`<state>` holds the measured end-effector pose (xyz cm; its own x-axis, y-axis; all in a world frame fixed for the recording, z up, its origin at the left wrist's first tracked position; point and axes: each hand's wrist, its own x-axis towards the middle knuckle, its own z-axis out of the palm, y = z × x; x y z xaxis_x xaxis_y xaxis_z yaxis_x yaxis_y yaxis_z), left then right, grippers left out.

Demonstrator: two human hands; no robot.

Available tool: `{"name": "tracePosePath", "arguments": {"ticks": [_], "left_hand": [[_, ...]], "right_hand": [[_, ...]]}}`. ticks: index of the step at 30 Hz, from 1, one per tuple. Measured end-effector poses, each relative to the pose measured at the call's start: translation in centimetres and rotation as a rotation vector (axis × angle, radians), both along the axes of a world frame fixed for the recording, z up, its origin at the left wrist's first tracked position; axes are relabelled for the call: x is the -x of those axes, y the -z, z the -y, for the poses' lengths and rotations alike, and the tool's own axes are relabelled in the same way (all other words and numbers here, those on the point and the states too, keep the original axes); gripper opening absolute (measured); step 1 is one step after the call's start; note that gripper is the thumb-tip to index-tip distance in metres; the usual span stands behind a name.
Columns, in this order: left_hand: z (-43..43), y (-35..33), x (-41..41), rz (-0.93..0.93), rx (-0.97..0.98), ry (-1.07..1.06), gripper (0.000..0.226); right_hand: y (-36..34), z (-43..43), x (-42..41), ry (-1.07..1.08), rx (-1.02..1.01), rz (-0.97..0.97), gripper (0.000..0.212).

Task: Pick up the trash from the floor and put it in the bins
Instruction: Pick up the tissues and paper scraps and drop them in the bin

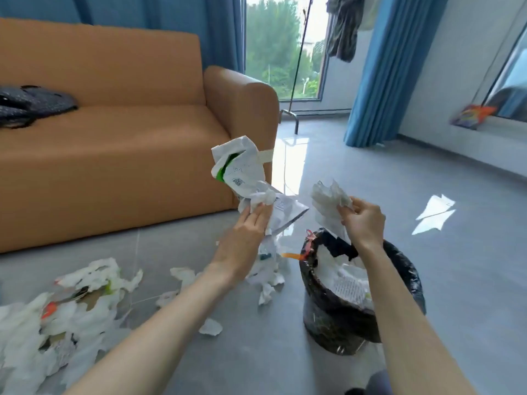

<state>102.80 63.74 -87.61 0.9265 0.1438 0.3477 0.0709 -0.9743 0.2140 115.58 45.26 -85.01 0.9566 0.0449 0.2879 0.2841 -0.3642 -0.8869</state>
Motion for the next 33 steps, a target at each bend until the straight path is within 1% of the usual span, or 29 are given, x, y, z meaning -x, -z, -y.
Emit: {"name": "tracePosePath", "arguments": {"ticks": [2,4,5,6,8,10,14,16,18,20,24,27,29,31,33], "left_hand": [[2.2,-0.4,-1.7,-0.015,-0.027,0.065,0.088],[4.1,-0.5,-3.2,-0.027,-0.050,0.125,0.086],[5.0,-0.3,-3.9,-0.020,-0.075,0.151,0.086],[5.7,-0.1,-4.4,-0.001,-0.104,0.177,0.086],[7.2,0.5,-5.4,0.013,-0.142,0.228,0.086],[8.2,0.9,-6.2,-0.036,-0.140,0.263,0.087],[9.8,2.4,-8.0,-0.085,-0.147,0.345,0.091],[10.9,3.4,-8.7,-0.136,-0.172,0.374,0.092],[11.6,4.2,-9.2,-0.213,-0.173,0.398,0.089],[12.1,5.4,-9.9,-0.297,-0.160,0.427,0.081],[12.1,7.5,-10.8,-0.430,-0.137,0.429,0.063],[11.9,8.1,-11.3,-0.554,-0.120,0.431,0.047],[11.9,8.6,-12.2,-0.601,-0.126,0.412,0.039],[12.0,9.1,-13.2,-0.659,-0.139,0.395,0.039],[12.0,9.6,-13.9,-0.726,-0.131,0.372,0.041]], "right_hand": [[0.1,2.4,-0.2,0.067,0.123,-0.009,0.025],[1.4,4.2,-0.8,0.080,0.271,-0.088,0.026],[2.3,4.9,-1.1,0.036,0.354,-0.153,0.032],[3.3,5.5,-1.2,-0.054,0.439,-0.218,0.040],[4.9,6.7,-1.5,-0.219,0.532,-0.319,0.053],[5.2,7.9,-1.5,-0.207,0.507,-0.328,0.055],[4.0,10.5,-2.7,0.057,0.316,-0.238,0.046],[3.2,11.0,-3.2,0.131,0.188,-0.191,0.038],[3.0,10.8,-3.5,0.100,0.073,-0.186,0.035],[3.5,10.2,-3.4,0.025,0.039,-0.208,0.039],[5.5,9.2,-3.0,-0.075,0.178,-0.251,0.051],[7.5,8.8,-3.3,-0.142,0.254,-0.304,0.045],[9.2,8.7,-3.5,-0.207,0.357,-0.362,0.043],[10.5,8.5,-3.7,-0.290,0.492,-0.416,0.048],[11.5,8.4,-4.1,-0.337,0.581,-0.431,0.050]]}}
